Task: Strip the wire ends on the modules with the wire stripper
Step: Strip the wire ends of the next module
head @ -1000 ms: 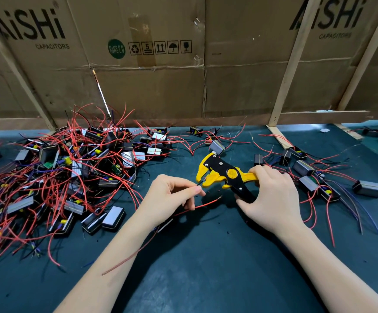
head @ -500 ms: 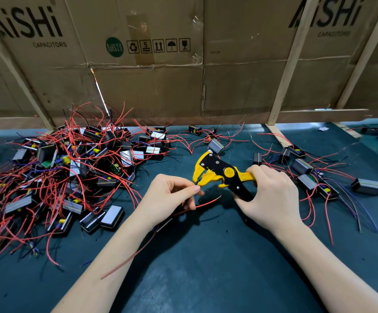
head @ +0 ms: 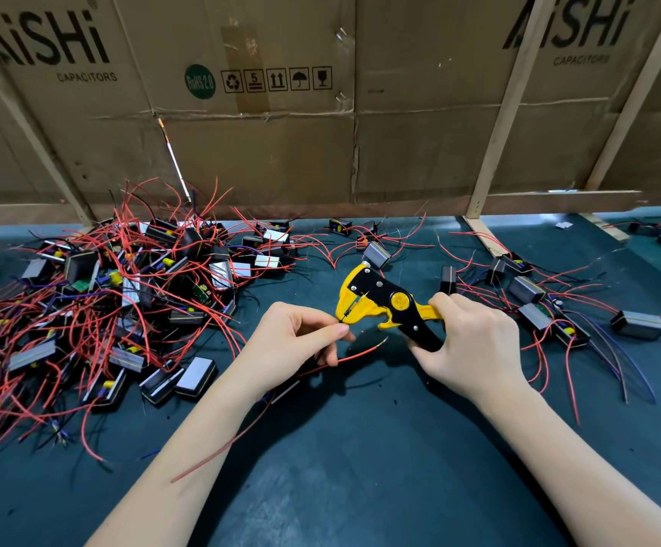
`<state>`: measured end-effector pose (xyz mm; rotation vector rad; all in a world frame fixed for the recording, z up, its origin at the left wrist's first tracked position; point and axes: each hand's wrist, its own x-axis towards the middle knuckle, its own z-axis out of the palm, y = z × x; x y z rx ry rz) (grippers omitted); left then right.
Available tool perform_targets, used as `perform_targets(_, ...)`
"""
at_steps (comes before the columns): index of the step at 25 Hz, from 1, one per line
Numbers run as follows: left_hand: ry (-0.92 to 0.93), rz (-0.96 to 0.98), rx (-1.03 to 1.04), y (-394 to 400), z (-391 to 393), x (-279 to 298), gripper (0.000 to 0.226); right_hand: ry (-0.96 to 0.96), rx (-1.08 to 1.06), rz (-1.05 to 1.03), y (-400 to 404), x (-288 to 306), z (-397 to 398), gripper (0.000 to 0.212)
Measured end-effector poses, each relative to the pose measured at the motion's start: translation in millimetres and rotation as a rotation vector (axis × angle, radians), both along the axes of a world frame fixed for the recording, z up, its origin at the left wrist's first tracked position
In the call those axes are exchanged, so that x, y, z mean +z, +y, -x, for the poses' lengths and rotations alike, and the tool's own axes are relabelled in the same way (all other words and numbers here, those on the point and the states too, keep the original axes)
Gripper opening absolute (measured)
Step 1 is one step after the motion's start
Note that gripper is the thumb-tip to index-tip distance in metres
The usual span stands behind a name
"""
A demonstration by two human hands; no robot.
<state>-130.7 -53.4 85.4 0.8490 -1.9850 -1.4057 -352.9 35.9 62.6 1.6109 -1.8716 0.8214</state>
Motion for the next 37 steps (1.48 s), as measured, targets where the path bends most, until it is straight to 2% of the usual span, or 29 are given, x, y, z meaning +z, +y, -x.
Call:
perform_targets(16, -0.038, -0.043, 0.015, 1.9, 0.6, 1.0, 0.02, -0.004, -0.079, -0.077, -2.4, -7.1, -6.8, 0.045)
perform_targets(37, -0.032, -0.082, 0.042, 2.4, 1.3, 3.2, 0.021, 0.036, -0.095, -0.032, -1.6, -4.8, -5.4, 0.048)
